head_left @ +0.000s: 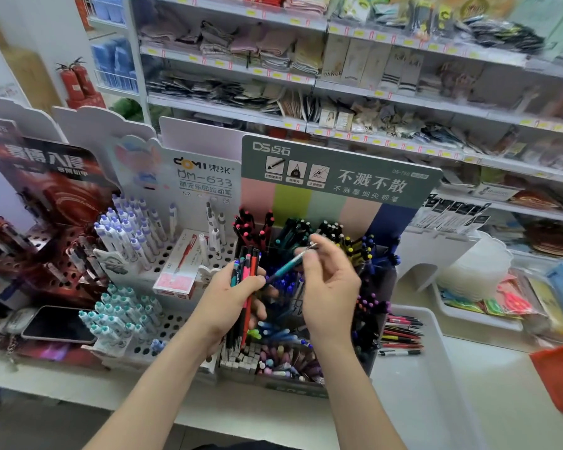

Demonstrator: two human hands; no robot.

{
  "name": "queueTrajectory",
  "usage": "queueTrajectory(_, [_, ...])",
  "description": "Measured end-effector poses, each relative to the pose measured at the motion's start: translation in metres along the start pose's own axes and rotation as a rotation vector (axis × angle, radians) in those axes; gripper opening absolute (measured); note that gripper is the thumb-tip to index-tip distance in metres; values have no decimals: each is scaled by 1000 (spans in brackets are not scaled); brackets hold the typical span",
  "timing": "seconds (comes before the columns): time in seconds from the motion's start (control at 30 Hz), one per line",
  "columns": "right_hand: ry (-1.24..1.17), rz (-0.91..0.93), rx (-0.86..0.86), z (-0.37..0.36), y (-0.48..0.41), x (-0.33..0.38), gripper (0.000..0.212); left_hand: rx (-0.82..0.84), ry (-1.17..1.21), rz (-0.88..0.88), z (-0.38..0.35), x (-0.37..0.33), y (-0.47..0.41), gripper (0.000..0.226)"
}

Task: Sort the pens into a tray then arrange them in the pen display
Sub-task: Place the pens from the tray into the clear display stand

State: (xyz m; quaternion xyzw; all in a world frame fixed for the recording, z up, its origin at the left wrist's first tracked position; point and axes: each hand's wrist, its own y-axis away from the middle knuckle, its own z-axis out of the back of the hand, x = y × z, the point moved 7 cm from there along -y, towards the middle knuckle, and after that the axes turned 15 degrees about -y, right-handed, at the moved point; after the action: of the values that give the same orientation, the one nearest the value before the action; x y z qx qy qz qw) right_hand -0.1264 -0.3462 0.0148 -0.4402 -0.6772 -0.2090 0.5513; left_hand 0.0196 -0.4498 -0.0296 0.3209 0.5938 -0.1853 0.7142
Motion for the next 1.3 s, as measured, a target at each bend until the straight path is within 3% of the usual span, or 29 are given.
queueTrajectory(0.1, [118,353,-212,15,-13,34,21,-57,2,15,7,3,-2,21])
queueTrajectory(0.17, [302,484,-117,7,-28,39,22,-48,50,42,7,5,0,24])
queueTrajectory(0.3, [714,539,224,-23,-49,9,24,46,172,85,1,3,5,10])
queueTrajectory(0.43, [924,622,135,-26,-57,6,15,137,331,153,-6,7,12,23])
queueTrajectory(0.53, [950,573,290,-34,-58,-9,13,154,396,177,-7,11,15,36])
queueTrajectory(0.7, [1090,570,168,-31,-45,-7,24,140,263,169,-6,11,16,25])
queueTrajectory(0.8, [907,532,215,-36,-22,2,29,108,115,135,-4,7,19,27])
queueTrajectory(0.93, [403,-83,351,-32,4,-21,17,54,3,44,-4,-2,21,24])
queueTrajectory(1.03, [198,-284,253,-19,20,-33,12,60,-95,8,-5,1,20,16])
queueTrajectory(1.13, [195,-264,167,-6,22,-35,10,102,-167,-2,-7,7,18,15])
queueTrajectory(1.3, [106,-30,-18,14,21,-14,14,63,-221,-6,-6,13,12,11])
